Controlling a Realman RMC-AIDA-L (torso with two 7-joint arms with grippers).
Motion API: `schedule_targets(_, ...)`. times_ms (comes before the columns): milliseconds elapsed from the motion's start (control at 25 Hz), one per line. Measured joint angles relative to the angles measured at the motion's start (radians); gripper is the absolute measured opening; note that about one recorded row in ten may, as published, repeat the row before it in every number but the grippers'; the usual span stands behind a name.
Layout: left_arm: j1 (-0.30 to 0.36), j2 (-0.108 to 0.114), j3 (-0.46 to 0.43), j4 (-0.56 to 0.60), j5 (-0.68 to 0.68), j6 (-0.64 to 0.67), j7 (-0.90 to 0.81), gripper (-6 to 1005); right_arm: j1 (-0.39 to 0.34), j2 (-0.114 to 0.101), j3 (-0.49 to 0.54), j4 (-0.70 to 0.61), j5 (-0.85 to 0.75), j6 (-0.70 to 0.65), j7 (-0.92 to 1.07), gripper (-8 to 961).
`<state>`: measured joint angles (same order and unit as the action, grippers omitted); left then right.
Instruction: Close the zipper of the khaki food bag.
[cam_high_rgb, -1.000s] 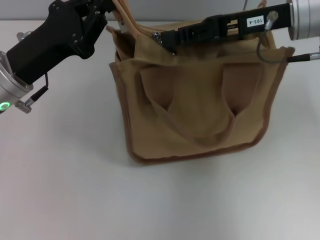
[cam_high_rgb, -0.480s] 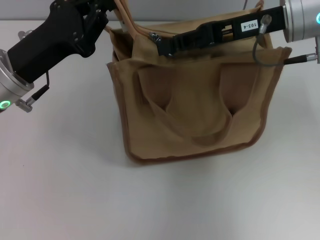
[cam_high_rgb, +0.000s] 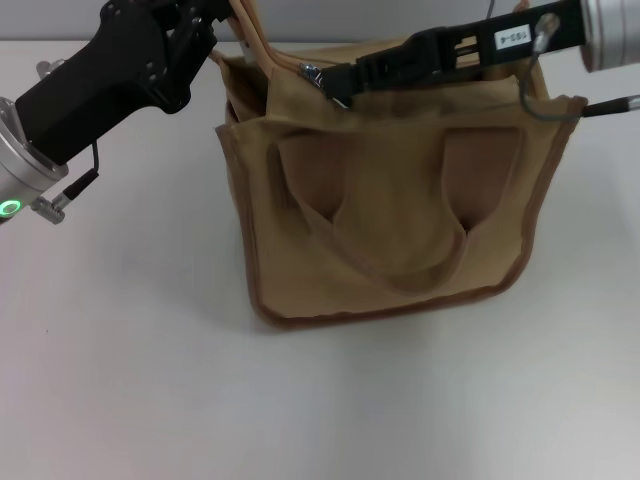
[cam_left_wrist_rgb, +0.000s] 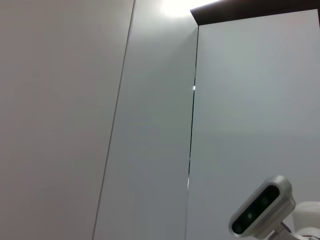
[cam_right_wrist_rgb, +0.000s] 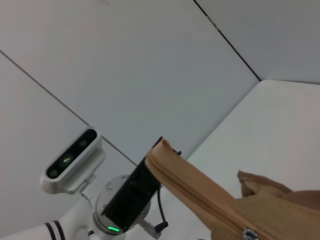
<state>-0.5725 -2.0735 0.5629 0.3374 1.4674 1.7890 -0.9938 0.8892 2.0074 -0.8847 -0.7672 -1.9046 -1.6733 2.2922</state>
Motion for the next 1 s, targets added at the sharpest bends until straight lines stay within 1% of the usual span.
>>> schedule_targets(280,0.003,0.0,0.0,0.0,0.0,0.002,0.0,15,0.001,-0.017,0.017,-0.052,0.0,-0.035,0.03,335)
schedule_targets(440,0.003,0.0,0.0,0.0,-0.001,0.003,-0.003,15,0.016,-0.031,0.014,-0.058,-0.034,-0.035,0.036,359)
schedule_targets(600,0.004,0.0,0.0,0.0,-0.001,0.004,-0.003,15,0.036,-0.031,0.014,-0.053,-0.076,-0.035,0.037,384)
schedule_targets(880,0.005,0.0,0.0,0.0,-0.001,0.007,-0.006,15,0.049,-0.032,0.012,-0.051,-0.086,-0.029,0.036,427)
schedule_targets(1000,0.005,0.0,0.0,0.0,-0.001,0.009,-0.011,15,0.054,-0.027,0.009,-0.047,-0.101,-0.027,0.036,445)
